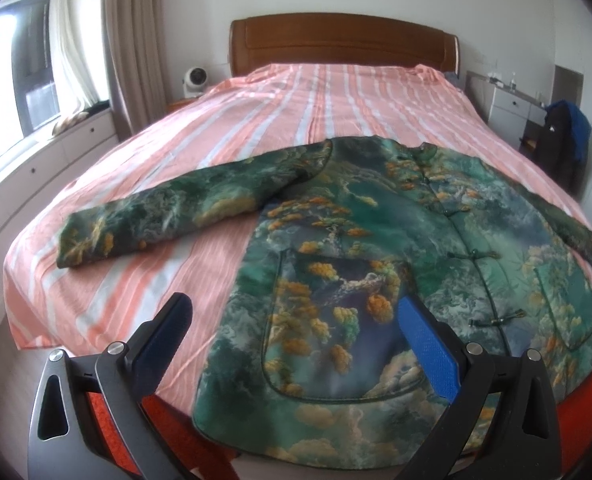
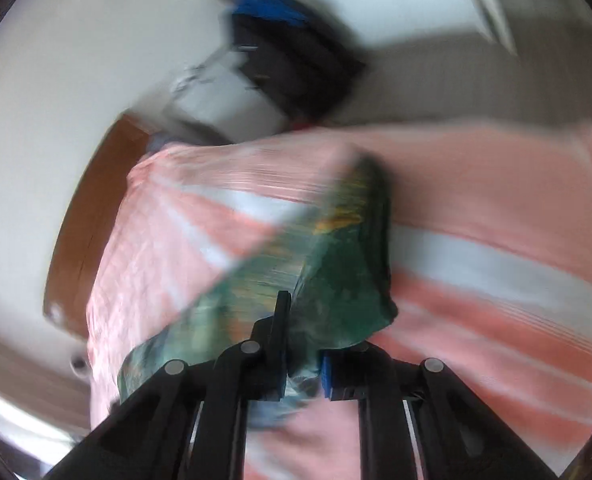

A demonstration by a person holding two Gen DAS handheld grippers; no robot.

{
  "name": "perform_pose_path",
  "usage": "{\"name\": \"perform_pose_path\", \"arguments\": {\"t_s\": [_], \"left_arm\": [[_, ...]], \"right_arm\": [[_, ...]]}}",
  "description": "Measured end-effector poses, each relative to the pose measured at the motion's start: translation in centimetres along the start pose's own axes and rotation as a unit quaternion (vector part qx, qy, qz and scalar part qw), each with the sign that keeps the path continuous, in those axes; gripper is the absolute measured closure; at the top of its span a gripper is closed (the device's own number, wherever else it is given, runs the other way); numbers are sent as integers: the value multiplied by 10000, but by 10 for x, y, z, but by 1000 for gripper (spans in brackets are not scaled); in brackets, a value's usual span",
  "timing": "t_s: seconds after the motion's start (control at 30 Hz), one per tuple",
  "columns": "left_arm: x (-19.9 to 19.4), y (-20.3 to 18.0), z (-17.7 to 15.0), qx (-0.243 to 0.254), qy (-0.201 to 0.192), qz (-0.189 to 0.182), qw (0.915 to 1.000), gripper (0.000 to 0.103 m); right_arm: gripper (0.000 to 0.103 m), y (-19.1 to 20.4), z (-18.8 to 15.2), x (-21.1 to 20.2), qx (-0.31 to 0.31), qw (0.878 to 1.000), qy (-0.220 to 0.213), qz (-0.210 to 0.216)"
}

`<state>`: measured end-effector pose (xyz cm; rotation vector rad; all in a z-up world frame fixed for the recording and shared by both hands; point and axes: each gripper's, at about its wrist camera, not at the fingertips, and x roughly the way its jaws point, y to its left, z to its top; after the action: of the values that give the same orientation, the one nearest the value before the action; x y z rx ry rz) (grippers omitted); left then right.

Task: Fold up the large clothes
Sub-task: 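Grasp the other sleeve cuff with the right gripper and fold it across the jacket front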

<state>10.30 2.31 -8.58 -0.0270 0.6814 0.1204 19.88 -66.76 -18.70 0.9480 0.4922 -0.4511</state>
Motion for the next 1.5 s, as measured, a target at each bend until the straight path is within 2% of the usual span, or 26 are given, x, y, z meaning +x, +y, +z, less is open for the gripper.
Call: {"name": "perform_pose_path", "arguments": {"t_s": [0.07,0.13,0.2,0.3,0.37,0.47,0.5,0.57,0.6,0.67,0.7,0.73,0.87,0.93,1.03,1.1,1.13,1.17,1.2,1.27,1.33,1.37,1.5], "left_arm": [[5,4,-2,-91,18,-4,10000,1],[14,8,-3,-256,115,-49,9996,1],[19,12,-5,-362,156,-72,9992,1],[19,19,-9,-463,136,-46,9988,1],[18,27,-12,-533,106,4,9985,1],[19,36,-16,-597,74,111,9981,1],[21,38,-17,-598,74,144,9981,1],[24,40,-20,-601,106,192,9980,1],[25,41,-21,-627,145,192,9977,1],[26,42,-23,-698,196,141,9973,1],[26,41,-24,-700,203,105,9973,1],[26,39,-25,-659,195,88,9976,1],[25,33,-25,-563,169,48,9983,1],[26,31,-26,-569,158,40,9982,1],[29,28,-27,-511,205,126,9984,1],[30,23,-28,-435,233,190,9986,1],[29,22,-28,-414,219,206,9987,1],[28,20,-28,-378,191,219,9989,1],[26,17,-28,-321,156,225,9991,1],[23,15,-28,-261,100,216,9994,1],[20,11,-28,-191,51,207,9996,1],[20,9,-27,-145,52,204,9997,1],[19,4,-26,-51,37,159,9999,1]], "right_arm": [[90,61,-1,-15,-625,9970,-106,448],[90,141,-12,-35,-1364,9844,-172,1098],[90,222,-38,-50,-2101,9623,-107,1721],[90,321,-97,-54,-2959,9272,103,2295],[90,368,-143,-39,-3403,9072,293,2456],[90,406,-212,2,-3740,8942,692,2361],[90,408,-230,13,-3788,8934,794,2283],[80,409,-268,46,-3873,8927,1095,2028],[75,408,-291,70,-3947,8886,1427,1852],[41,400,-317,99,-3935,8794,2071,1701],[40,390,-326,107,-3816,8793,2318,1656],[40,384,-326,110,-3755,8805,2372,1657],[33,367,-325,83,-4028,8731,2107,1760],[23,363,-333,58,-4155,8746,1715,1815],[10,353,-316,31,-4317,8825,921,1621],[9,343,-310,32,-4417,8845,713,1327],[9,338,-306,39,-4428,8854,771,1187],[9,332,-302,54,-4424,8858,963,1022],[9,322,-301,76,-4390,8829,1456,806],[10,308,-297,92,-4205,8816,2002,766],[10,299,-289,71,-4010,8901,1871,1093],[10,298,-287,55,-3984,8894,1818,1312],[9,295,-293,-7,-4069,8764,1671,1963]]}}
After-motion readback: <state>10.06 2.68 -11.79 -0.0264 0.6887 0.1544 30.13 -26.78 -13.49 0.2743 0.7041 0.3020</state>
